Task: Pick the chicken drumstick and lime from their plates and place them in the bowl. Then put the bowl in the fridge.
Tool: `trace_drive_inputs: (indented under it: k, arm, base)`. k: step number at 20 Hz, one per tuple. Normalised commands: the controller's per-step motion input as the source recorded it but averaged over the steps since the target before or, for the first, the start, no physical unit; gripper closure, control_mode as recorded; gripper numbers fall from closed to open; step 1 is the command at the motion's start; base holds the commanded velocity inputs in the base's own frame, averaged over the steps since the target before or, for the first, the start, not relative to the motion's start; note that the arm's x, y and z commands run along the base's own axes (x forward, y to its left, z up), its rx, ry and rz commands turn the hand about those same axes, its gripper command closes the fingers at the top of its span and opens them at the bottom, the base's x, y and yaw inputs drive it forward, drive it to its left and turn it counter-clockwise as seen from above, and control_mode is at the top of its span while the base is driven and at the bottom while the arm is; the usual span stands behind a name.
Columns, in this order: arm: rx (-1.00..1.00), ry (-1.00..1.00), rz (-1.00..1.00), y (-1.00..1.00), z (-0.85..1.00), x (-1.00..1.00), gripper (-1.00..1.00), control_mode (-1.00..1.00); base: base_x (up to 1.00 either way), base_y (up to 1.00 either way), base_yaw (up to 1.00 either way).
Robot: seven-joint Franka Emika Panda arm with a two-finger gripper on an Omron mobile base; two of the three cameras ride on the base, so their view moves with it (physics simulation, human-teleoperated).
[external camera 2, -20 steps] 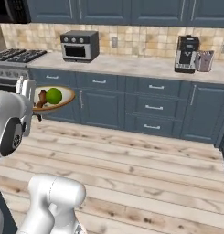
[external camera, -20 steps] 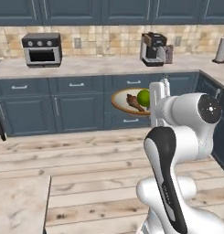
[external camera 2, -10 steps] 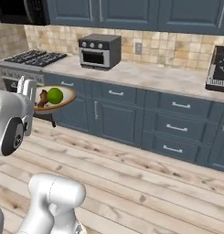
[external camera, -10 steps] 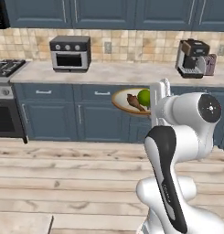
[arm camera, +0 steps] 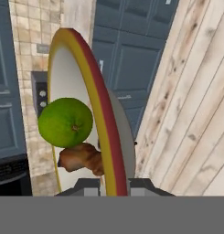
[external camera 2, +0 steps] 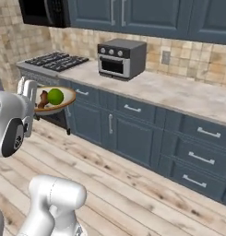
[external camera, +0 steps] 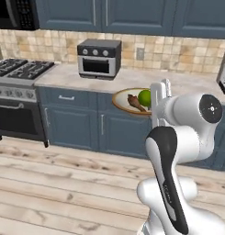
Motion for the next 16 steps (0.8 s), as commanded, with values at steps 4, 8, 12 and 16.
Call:
trace_drive_inputs:
  k: [4,8,12,16]
  arm:
    - [0.00,0.00,0.00,0.00,0.00,0.00,1.00,1.00]
    - [0.00,0.00,0.00,0.00,0.00,0.00,1.00,1.00]
    - [0.00,0.00,0.00,0.00,0.00,0.00,1.00,1.00]
    - [0.00,0.00,0.00,0.00,0.00,0.00,1.00,1.00]
  base:
    - [0.83,0.00,0.39]
    - [0.70,-0.01,0.53]
    - [0.70,-0.02,0.54]
    - [0.73,0.00,0.51]
